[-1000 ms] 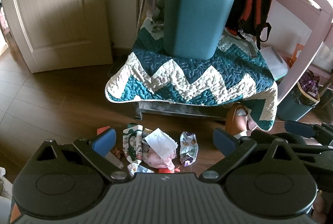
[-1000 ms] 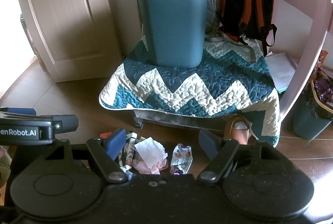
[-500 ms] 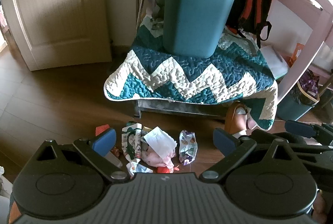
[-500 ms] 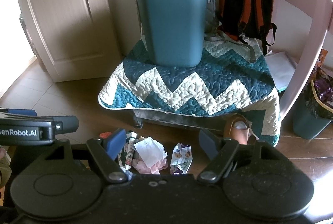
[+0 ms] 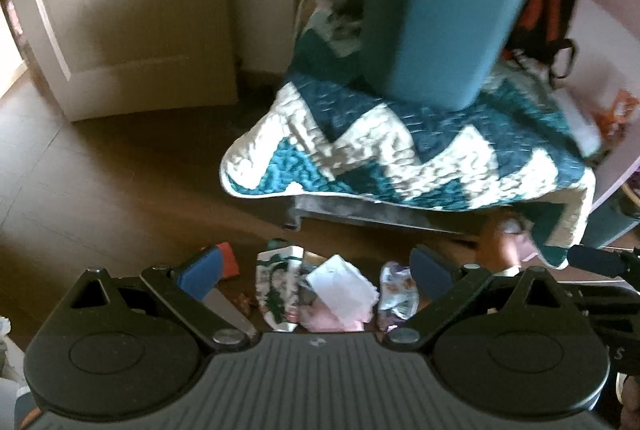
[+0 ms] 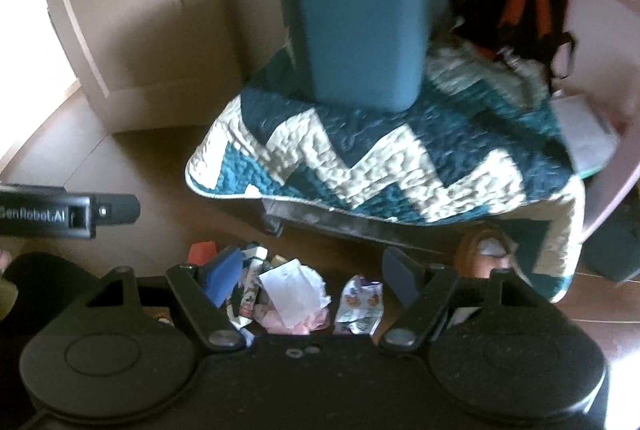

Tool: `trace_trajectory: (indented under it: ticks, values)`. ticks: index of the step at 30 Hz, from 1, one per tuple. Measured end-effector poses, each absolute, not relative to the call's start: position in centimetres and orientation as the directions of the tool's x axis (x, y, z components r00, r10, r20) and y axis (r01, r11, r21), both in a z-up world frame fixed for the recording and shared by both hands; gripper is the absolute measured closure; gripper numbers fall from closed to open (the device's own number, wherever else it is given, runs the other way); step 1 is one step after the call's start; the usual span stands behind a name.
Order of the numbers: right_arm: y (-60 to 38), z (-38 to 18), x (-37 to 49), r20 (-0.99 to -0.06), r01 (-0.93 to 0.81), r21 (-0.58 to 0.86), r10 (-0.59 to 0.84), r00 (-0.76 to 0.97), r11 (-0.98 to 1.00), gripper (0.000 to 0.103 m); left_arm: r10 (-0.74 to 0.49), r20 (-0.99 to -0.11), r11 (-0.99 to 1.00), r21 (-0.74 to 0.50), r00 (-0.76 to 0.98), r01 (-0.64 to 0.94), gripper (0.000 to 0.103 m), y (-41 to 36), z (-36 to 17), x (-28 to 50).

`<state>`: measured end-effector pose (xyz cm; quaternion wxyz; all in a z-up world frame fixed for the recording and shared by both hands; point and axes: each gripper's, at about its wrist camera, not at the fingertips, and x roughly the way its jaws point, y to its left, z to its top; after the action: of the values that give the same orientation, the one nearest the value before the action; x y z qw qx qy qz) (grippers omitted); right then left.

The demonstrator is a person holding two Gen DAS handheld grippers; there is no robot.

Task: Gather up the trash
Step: 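Lower left tool onto white tissue while right tool lowers onto cookie wrapper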

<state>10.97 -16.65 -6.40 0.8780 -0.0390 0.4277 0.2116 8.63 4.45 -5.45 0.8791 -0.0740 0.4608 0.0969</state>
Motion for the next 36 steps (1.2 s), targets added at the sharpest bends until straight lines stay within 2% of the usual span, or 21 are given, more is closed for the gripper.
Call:
trace_trajectory:
  ticks: [5,13,25,30,36]
  values:
    - [-15.2,-11.5,16.0,-0.775,-0.460,0.139,0.385,0.500,0.877,0.026,0.134,-0.856,0.959,-0.016,0.500,-0.283,0.003,7.6,-9.9,13.7]
    - [-13.3,-20.8,23.8,-0.846,-0.464,0.199,0.391,0.364,0.863,0.026,0.094,-0.911,0.965,-0.016,0.401,-0.262,0.003,9.4,-19.4,19.9]
    - [-15.9,-38.9,31.4,-0.965,-0.127,0.184,0.204,0.167,0.975,0.026,-0.023,-0.988,0.947,-0.070,0.151,-0.315,0.003,6.5,-34.3,23.6]
    - [-16.3,-44.0,31.3,-0.981,-0.119,0.143,0.157,0.116,0.983,0.026,-0.117,-0.990,0.922,-0.137,0.076,-0.363,0.003,6.2,-39.7,24.3]
    - [-17.1,-48.1,32.3,-0.982,-0.078,0.169,0.174,0.069,0.983,0.026,-0.208,-0.978,0.878,-0.188,0.001,-0.441,0.003,6.5,-43.7,24.0]
